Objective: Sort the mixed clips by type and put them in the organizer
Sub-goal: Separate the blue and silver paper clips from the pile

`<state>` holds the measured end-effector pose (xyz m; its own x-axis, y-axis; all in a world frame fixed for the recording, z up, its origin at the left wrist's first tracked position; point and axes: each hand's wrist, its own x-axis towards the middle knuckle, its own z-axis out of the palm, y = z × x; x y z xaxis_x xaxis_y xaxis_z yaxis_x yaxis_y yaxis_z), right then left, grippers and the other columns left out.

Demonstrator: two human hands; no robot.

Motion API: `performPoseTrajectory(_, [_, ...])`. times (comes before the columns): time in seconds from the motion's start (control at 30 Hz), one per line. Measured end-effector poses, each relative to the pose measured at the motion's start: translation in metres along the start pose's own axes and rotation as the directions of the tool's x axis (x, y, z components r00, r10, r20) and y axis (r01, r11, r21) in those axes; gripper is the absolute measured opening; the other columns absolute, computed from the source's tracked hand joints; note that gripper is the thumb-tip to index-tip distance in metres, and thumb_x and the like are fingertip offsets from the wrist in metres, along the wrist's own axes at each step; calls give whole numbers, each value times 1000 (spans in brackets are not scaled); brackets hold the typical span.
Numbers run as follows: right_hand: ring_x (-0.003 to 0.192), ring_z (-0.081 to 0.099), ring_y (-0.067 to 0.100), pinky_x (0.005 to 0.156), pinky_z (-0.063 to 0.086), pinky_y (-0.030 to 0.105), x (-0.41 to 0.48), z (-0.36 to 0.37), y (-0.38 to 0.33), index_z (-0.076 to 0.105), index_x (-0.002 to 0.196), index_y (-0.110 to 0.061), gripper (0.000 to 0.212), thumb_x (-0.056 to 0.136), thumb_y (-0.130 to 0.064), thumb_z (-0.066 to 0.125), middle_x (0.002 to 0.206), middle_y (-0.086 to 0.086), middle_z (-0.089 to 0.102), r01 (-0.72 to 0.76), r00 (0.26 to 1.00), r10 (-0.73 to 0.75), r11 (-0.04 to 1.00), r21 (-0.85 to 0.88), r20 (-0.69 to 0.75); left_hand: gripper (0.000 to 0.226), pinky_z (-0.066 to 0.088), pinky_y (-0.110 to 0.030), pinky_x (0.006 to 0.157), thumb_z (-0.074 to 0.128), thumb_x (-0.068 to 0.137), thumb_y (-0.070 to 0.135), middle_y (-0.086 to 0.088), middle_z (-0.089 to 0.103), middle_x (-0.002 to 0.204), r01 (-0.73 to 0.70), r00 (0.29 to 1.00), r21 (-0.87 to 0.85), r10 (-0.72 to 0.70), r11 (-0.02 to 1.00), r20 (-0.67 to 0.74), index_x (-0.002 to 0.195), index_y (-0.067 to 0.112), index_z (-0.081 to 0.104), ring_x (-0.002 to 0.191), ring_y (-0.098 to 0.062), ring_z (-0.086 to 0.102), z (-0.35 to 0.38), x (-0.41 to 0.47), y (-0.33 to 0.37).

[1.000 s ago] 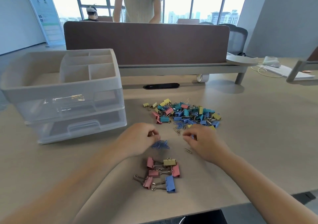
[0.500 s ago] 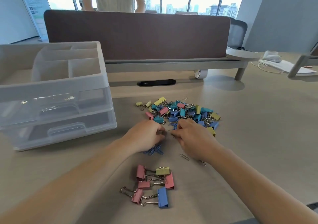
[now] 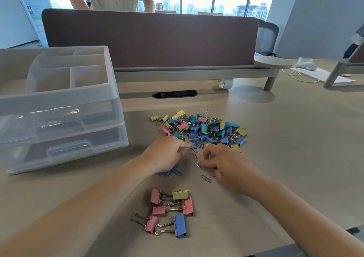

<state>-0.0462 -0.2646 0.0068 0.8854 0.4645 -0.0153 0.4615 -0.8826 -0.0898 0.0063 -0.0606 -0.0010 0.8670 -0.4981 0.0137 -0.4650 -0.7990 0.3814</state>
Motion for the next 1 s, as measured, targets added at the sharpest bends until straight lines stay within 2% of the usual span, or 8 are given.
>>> performPoseTrajectory(0.1, [117,41,13,96,43,31,0,0,1,53,137,-34,44,100,-15,39,127,-10,44,-21,999,21,1000,6,-49,49,47,-27,94,39,97,9,5,59,137,5,1000,12,-5,1000,-15,137,31,56,116,-11,59,2,3,1])
performPoseTrajectory(0.2, [112,41,17,93,43,31,8,3,-3,52,137,-29,39,102,-22,37,121,-5,44,-5,997,2,999,-36,-75,48,43,-23,84,39,98,9,1,62,129,-9,1000,37,10,999,-20,138,31,55,111,-14,59,2,3,1])
performPoseTrajectory(0.33, [106,40,19,88,40,32,13,7,-7,47,141,-29,41,102,-20,38,113,-1,42,22,996,-30,994,-105,-82,41,46,-29,90,41,103,19,2,59,122,-22,1000,47,22,999,-16,138,38,53,112,-16,56,7,5,-5])
performPoseTrajectory(0.43, [106,38,19,88,36,31,6,5,-3,53,135,-30,38,102,-19,39,118,-2,41,22,999,-28,992,-126,-45,50,46,-28,88,42,99,10,7,53,109,-13,1000,38,12,999,16,136,43,53,105,-14,53,8,5,-6])
performPoseTrajectory(0.63, [112,37,13,94,40,31,-19,-5,6,64,127,-38,46,99,-11,39,121,-10,45,-9,999,8,1000,9,46,62,44,-33,73,35,97,4,5,44,90,-32,999,93,28,995,42,135,51,48,83,-15,49,10,6,-1])
performPoseTrajectory(0.83, [118,42,10,93,37,20,-14,-4,9,63,128,-32,40,101,-14,39,123,-11,50,-108,991,115,990,93,-74,57,35,-26,67,36,101,8,12,37,90,-82,996,117,76,990,56,138,49,46,86,-11,43,7,-4,2])
performPoseTrajectory(0.9, [118,42,12,94,37,21,-7,-1,9,61,129,-30,38,102,-16,40,124,-8,51,-120,989,125,990,72,-80,53,31,-25,69,39,101,9,15,33,86,-118,991,95,111,988,71,137,47,49,87,-10,38,7,-9,1])
performPoseTrajectory(1.0, [113,44,14,92,43,28,1,3,7,64,124,-28,33,101,-19,42,118,-7,53,-133,985,139,989,63,-101,48,37,-32,73,39,103,16,8,35,84,-127,989,86,119,988,91,137,48,48,85,-14,42,9,-16,-1])
